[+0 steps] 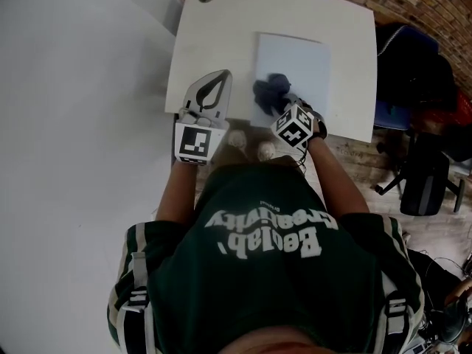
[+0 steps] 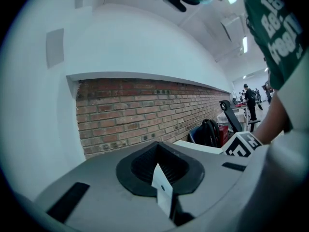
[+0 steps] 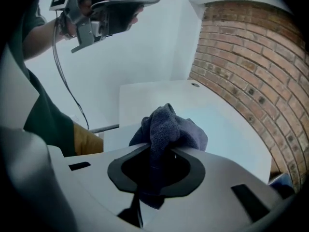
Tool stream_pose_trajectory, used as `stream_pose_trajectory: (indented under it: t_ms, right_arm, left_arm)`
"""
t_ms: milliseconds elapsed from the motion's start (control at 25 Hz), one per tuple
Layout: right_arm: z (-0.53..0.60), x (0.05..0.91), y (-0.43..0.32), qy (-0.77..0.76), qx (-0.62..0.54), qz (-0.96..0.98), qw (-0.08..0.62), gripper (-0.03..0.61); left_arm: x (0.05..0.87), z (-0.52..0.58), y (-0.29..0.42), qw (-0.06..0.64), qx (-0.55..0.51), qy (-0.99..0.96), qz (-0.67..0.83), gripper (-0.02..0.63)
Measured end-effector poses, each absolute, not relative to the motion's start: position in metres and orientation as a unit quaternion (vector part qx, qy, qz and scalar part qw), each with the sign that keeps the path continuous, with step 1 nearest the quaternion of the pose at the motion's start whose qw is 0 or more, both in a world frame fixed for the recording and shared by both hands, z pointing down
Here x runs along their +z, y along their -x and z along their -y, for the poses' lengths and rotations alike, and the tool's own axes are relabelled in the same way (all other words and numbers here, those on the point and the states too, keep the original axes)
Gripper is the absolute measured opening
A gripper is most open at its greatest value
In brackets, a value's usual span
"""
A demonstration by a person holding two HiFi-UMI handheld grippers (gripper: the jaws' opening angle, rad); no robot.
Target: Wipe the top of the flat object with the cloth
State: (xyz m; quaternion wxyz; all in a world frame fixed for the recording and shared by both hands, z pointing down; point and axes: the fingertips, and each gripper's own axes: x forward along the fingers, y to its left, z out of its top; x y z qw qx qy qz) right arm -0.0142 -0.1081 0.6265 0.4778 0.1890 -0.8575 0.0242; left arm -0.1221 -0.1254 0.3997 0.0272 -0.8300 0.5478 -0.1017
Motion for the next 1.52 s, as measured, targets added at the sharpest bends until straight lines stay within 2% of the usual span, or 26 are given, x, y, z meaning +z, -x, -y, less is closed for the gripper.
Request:
stream_pose_trajectory:
  t_ms: [320,520,800,1120,1520]
  right_arm:
    - [0.208,0.628,0.027,-0.256,0.011,0.836,0.485,0.052]
    - [0.228,0.626,0.029,-0.266,0.014,0.837,0.478,0.052]
    - [0.241,0.629,-0.022,-0.318,0.036,0.808,0.494,0.052]
    - [0.234,0.628,-0.030,-0.318,0.050,0.810,0.491,0.052]
    - [0.143,0.630,-0.034,-0.253,0.061,0.826,0.500,0.052]
  left_arm:
    - [0.403,0.130,0.142,0.018,-0.106,0.824,-0.556,-0.006]
    - [0.406,0.132,0.146,0.013,-0.106,0.824,-0.557,-0.006]
    - [0.407,0.135,0.139,0.017,-0.098,0.832,-0.546,-0.006]
    - [0.405,0.136,0.118,0.017,-0.091,0.846,-0.524,-0.006]
    - [0.403,0.124,0.103,0.021,-0.083,0.850,-0.520,-0.006]
